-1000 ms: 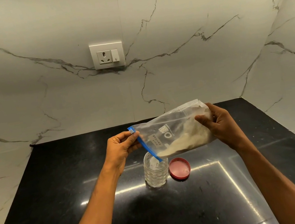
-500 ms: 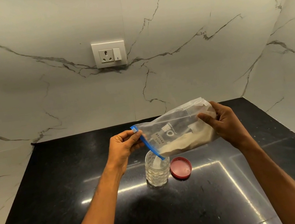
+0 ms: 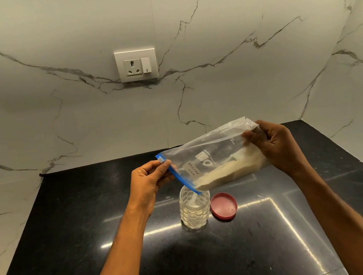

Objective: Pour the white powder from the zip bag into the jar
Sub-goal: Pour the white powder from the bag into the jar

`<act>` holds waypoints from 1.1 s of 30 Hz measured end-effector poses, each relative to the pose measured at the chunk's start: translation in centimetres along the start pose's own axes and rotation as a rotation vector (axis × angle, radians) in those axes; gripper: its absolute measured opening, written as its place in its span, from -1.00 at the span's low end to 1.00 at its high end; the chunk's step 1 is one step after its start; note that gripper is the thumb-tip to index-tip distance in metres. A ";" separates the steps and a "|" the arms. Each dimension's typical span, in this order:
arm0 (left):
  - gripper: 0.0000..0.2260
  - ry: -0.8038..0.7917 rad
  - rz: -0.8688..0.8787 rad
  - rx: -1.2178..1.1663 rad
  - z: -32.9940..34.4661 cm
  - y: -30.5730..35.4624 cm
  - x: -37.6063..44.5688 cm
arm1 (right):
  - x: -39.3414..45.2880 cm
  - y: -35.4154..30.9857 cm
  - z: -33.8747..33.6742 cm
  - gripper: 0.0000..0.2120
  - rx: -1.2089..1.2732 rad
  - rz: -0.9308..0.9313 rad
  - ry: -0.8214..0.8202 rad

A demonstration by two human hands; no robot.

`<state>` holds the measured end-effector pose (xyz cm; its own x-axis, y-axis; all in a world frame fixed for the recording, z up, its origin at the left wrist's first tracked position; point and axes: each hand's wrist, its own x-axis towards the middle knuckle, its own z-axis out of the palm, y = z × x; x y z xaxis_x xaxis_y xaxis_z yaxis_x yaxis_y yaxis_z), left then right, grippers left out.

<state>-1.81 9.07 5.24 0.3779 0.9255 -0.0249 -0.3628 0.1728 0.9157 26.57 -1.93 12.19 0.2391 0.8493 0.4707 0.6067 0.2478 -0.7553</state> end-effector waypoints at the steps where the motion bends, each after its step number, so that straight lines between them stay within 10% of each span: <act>1: -0.78 0.002 -0.002 -0.005 -0.1 0.0 -0.1 | 0.1 0.0 0.0 -0.81 -0.011 0.001 0.005; 33: -0.83 0.017 -0.033 -0.055 -0.9 -0.8 -0.6 | 0.6 -1.8 -0.3 -0.75 -0.282 -0.166 -0.047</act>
<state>-2.51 8.65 4.15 0.3762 0.9245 -0.0615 -0.3967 0.2207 0.8910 25.86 -2.03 13.94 0.0879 0.8305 0.5500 0.8220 0.2515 -0.5110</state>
